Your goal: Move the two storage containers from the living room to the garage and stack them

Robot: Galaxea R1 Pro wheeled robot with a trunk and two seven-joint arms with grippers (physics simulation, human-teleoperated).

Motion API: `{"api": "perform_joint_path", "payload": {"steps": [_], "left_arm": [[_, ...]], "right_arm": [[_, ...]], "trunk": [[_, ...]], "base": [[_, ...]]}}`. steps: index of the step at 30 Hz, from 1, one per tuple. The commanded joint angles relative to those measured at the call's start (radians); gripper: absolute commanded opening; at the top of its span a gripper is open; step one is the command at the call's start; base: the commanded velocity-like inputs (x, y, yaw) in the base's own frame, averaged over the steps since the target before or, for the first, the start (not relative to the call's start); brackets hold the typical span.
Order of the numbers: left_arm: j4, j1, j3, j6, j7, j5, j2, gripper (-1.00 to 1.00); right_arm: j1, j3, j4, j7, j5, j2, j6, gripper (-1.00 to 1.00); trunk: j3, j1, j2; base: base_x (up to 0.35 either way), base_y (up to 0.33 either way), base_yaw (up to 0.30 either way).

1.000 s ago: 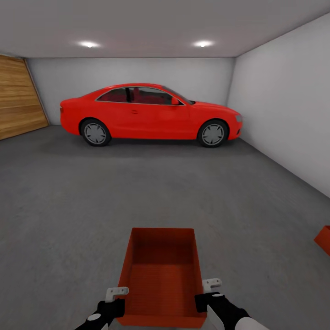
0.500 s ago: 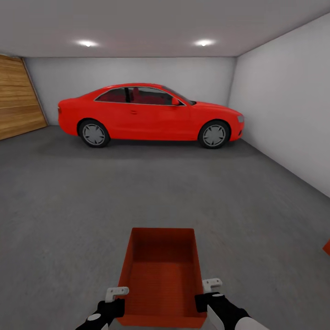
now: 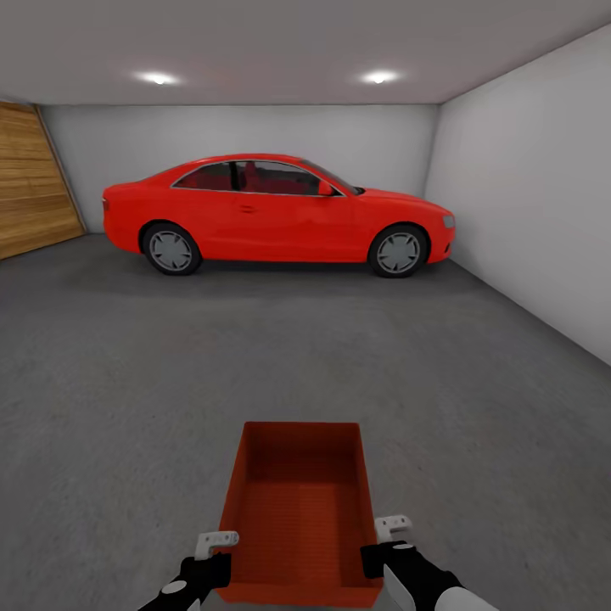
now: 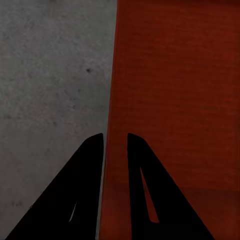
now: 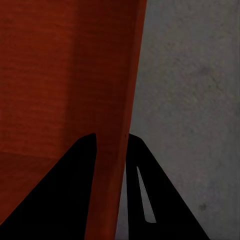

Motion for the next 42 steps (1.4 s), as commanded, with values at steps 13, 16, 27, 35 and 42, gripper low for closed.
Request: {"api": "perform_joint_path", "payload": {"steps": [13,16,27,35,42], "left_arm": [[0.0,-0.001,-0.017,-0.004,0.009,0.006,0.001,-1.0],[0.0,-0.001,-0.017,-0.004,0.009,0.006,0.001,-1.0],[0.0,-0.001,-0.017,-0.004,0.009,0.006,0.001,-1.0],[0.0,-0.001,-0.017,-0.004,0.009,0.006,0.001,-1.0],[0.0,-0.001,-0.017,-0.004,0.009,0.006,0.001,-1.0]], "right_arm": [[0.0,0.041,0.0,-0.009,0.018,-0.007,0.009,-1.0],[0.0,0.041,0.0,-0.009,0.018,-0.007,0.009,-1.0],[0.0,0.041,0.0,-0.009,0.018,-0.007,0.009,-1.0],[0.0,0.042,0.0,-0.009,0.018,-0.007,0.009,-1.0],[0.0,0.042,0.0,-0.009,0.018,-0.007,0.009,-1.0]], "trunk": [[-0.001,0.0,0.0],[-0.001,0.0,0.0],[-0.001,0.0,0.0],[-0.001,0.0,0.0],[-0.001,0.0,0.0]], "base": [[0.239,0.0,0.0],[0.241,0.0,0.0],[0.244,0.0,0.0],[0.248,0.0,0.0],[0.252,0.001,-0.09]]}}
